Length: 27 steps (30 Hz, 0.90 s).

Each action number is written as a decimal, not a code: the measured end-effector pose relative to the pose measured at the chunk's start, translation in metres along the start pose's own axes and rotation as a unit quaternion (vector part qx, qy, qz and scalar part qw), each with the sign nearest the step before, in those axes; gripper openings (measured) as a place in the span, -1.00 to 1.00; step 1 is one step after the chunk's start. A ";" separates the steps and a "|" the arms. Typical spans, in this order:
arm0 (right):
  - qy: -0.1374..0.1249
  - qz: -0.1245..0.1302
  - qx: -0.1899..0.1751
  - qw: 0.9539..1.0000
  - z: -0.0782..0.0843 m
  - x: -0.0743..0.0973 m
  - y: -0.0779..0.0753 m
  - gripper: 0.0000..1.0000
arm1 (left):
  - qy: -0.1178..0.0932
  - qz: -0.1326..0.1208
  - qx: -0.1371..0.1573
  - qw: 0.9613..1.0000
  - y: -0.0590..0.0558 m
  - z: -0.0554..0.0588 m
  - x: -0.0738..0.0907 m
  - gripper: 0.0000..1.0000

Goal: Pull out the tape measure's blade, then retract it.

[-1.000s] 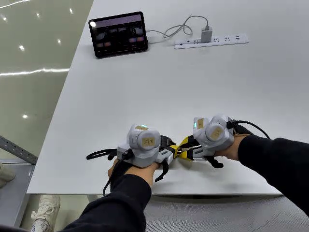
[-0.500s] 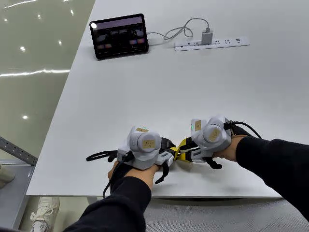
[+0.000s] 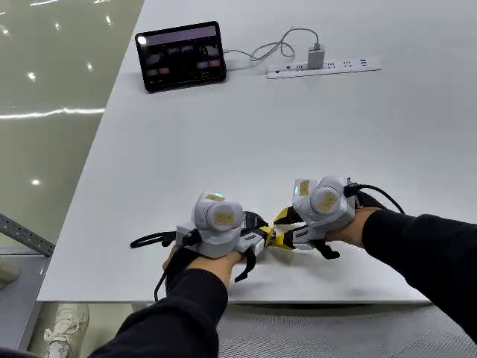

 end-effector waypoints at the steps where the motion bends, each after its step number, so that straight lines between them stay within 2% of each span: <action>1: 0.001 0.004 -0.002 1.000 0.002 0.002 -0.002 -0.48 | 0.003 0.007 -0.001 1.000 0.001 0.000 0.000 0.19; 2: 0.001 0.009 -0.006 1.000 0.004 0.006 -0.004 -0.47 | 0.014 0.014 -0.001 1.000 0.002 0.003 0.000 0.19; 4: 0.003 0.010 -0.007 1.000 0.008 0.011 -0.005 -0.43 | 0.012 0.016 0.002 1.000 0.006 0.004 0.001 0.33; 5: 0.002 0.014 -0.008 1.000 0.009 0.015 -0.006 -0.41 | 0.012 0.024 -0.002 1.000 0.007 0.004 0.001 0.47; 8: 0.000 0.023 -0.014 1.000 0.014 0.023 -0.010 -0.33 | 0.012 0.044 -0.005 0.999 0.011 0.006 0.002 0.62; 9: 0.000 0.025 -0.015 1.000 0.016 0.026 -0.010 -0.31 | 0.017 0.065 -0.014 0.998 0.009 0.007 0.001 0.71; 10: -0.001 0.025 -0.018 1.000 0.016 0.030 -0.009 -0.28 | 0.014 0.125 -0.016 0.992 -0.004 0.006 0.000 0.86; 11: 0.000 0.025 -0.021 0.999 0.017 0.032 -0.009 -0.25 | 0.003 0.152 -0.014 0.988 -0.010 0.005 0.000 0.98; 12: -0.001 0.027 -0.025 0.999 0.019 0.036 -0.009 -0.22 | -0.003 0.164 -0.034 0.986 -0.009 0.004 0.004 0.98; 14: -0.004 0.032 -0.026 0.999 0.021 0.042 -0.009 -0.20 | -0.003 0.164 -0.071 0.984 -0.003 0.005 0.007 1.00; 15: -0.007 0.033 -0.026 0.999 0.023 0.046 -0.007 -0.17 | -0.011 0.166 -0.084 0.983 0.000 0.003 0.008 1.00; 17: -0.006 0.035 -0.028 0.999 0.028 0.052 -0.005 -0.14 | -0.019 0.163 -0.077 0.983 0.009 0.001 0.010 1.00; 19: -0.010 0.041 -0.028 0.999 0.033 0.060 -0.004 -0.10 | -0.022 0.150 -0.076 0.985 0.021 -0.001 0.012 1.00; 21: -0.014 0.046 -0.033 0.998 0.038 0.067 -0.003 -0.05 | -0.028 0.148 -0.079 0.985 0.027 -0.002 0.014 1.00; 25: -0.032 0.071 -0.052 0.996 0.049 0.084 -0.007 0.02 | -0.045 0.148 -0.096 0.983 0.038 -0.002 0.019 1.00; 27: -0.051 0.084 -0.053 0.994 0.051 0.094 -0.008 0.08 | -0.048 0.156 -0.098 0.982 0.038 -0.001 0.023 1.00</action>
Point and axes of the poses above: the centre of the closed fingertips' face, and the gripper's own axes: x roughly backward along the fingers, y roughly to its left, z roughly out of its underside, the point moved 4 cm from there along x, roughly backward along the fingers, and after that the axes turned 6 degrees about -x, right-handed, at the moved point
